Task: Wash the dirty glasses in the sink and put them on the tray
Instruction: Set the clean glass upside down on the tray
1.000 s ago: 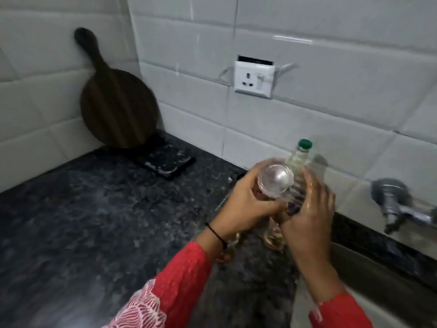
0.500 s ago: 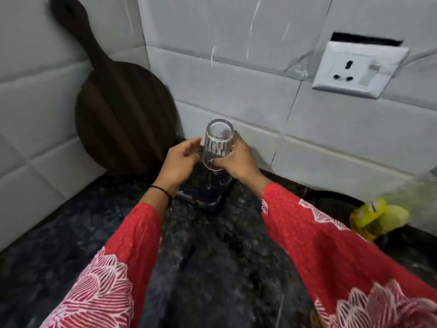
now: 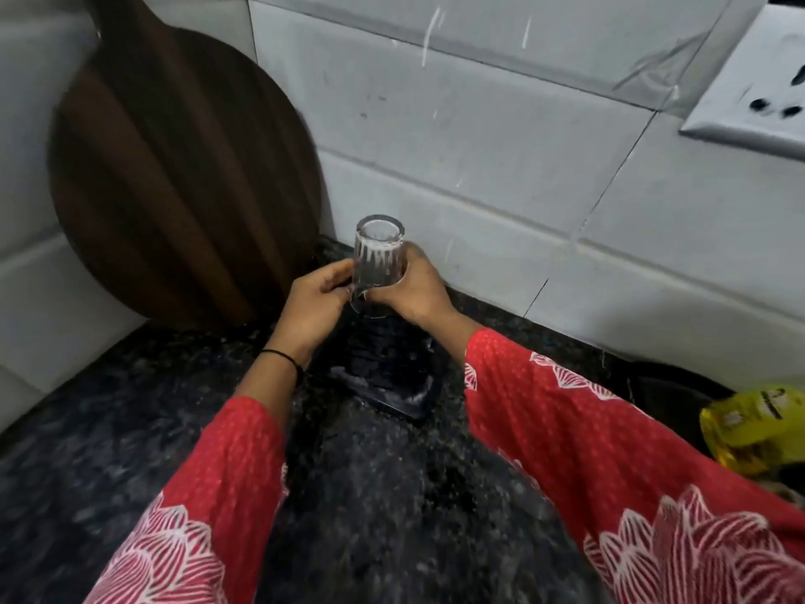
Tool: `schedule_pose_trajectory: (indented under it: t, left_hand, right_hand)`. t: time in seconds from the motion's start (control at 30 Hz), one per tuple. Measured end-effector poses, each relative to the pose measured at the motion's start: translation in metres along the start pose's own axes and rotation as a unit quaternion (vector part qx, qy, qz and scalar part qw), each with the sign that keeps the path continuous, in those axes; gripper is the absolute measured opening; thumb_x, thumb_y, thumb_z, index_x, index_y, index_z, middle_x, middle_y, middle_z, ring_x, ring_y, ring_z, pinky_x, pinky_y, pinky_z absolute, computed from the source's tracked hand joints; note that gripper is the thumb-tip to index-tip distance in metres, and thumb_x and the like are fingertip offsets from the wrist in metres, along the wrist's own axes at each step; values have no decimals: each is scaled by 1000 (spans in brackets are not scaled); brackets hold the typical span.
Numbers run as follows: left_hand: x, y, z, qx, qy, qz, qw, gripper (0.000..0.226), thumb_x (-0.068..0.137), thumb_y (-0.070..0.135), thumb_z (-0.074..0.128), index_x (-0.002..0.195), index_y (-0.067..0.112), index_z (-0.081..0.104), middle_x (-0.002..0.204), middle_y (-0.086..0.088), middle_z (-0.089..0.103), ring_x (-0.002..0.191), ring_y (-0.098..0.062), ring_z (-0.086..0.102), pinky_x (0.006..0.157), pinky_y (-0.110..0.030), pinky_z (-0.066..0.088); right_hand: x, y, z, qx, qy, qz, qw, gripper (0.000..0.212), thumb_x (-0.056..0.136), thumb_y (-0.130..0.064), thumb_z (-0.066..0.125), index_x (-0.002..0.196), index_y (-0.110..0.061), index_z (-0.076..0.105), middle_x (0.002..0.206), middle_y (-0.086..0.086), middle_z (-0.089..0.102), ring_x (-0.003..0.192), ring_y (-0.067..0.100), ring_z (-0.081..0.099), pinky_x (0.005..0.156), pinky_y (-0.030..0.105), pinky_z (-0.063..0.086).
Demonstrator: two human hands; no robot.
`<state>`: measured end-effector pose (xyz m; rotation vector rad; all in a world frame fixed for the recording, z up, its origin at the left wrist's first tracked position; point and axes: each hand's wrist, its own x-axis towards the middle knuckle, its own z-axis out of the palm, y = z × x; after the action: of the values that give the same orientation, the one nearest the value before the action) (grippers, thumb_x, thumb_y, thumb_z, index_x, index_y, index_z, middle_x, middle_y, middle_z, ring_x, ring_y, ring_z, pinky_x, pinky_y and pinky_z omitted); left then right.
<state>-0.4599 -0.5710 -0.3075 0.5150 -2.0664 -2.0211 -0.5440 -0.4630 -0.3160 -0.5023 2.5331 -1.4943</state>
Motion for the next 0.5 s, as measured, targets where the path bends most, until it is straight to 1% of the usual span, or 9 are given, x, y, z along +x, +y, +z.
schedule_pose_trajectory:
  t: [0.07,0.1,0.13,0.17,0.2,0.27,0.37,0.43,0.5]
  left_hand:
    - [1,-3,0,3,12,-1,1000,41,92,-9,44,130,4,53,125,-4,60,110,-8,54,87,-10,42]
    - [1,-3,0,6,17,-3,1000,41,92,-9,44,130,4,54,126,-5,60,110,-8,54,91,-14,41]
    - [0,-2,2,10,19,-6,1000,41,92,-9,44,130,3,54,126,-5,60,110,-8,55,93,-17,41]
    - [0,0,3,11,22,-8,1000,40,92,-9,44,129,3,55,125,-6,61,109,-9,55,93,-18,42]
    - [-1,3,4,10,29,-10,999,39,91,-9,45,128,2,55,125,-8,61,107,-11,56,90,-18,44]
    - [-3,8,7,15,74,-2,997,37,90,-10,46,124,0,57,122,-12,62,106,-14,57,87,-16,46]
    - [-16,26,17,5,160,32,987,34,88,-8,47,117,1,60,117,-16,64,108,-21,61,96,-27,46]
    - [-33,46,30,-1,167,79,983,29,87,-5,49,108,8,63,107,-9,67,102,-19,63,99,-37,49]
    - [-61,73,48,4,149,132,980,25,87,-1,52,102,15,64,101,-1,67,97,-14,64,96,-41,51]
  right_hand:
    - [1,-1,-1,-2,-11,-2,1000,62,63,-1,81,117,-7,50,96,-2,58,87,11,57,66,4,42]
    - [1,-2,-1,-7,-18,-1,1000,63,64,1,81,118,-5,48,97,0,58,89,13,57,70,6,45]
    - [1,-4,-1,-10,-28,2,1000,64,64,3,80,118,-4,46,100,3,59,93,16,59,79,14,49]
    - [0,-6,-3,-13,-40,6,999,66,64,5,79,120,-2,45,104,8,61,97,21,61,89,25,50]
    - [-2,-9,-6,-19,-54,12,998,67,65,5,78,122,-1,44,110,14,62,103,25,61,93,30,48]
    - [-7,-17,-13,-44,-51,38,997,68,71,0,75,130,-3,40,120,15,60,110,27,59,89,25,44]
    - [-19,-32,-34,5,28,69,997,47,81,-7,65,125,-9,48,117,8,59,105,26,58,88,31,47]
    - [-40,-50,-56,79,61,64,993,30,84,-6,60,114,-10,57,100,3,59,93,22,59,84,35,49]
    - [-75,-69,-86,137,71,40,987,21,86,-6,59,106,-12,62,95,2,61,88,17,59,80,37,52]
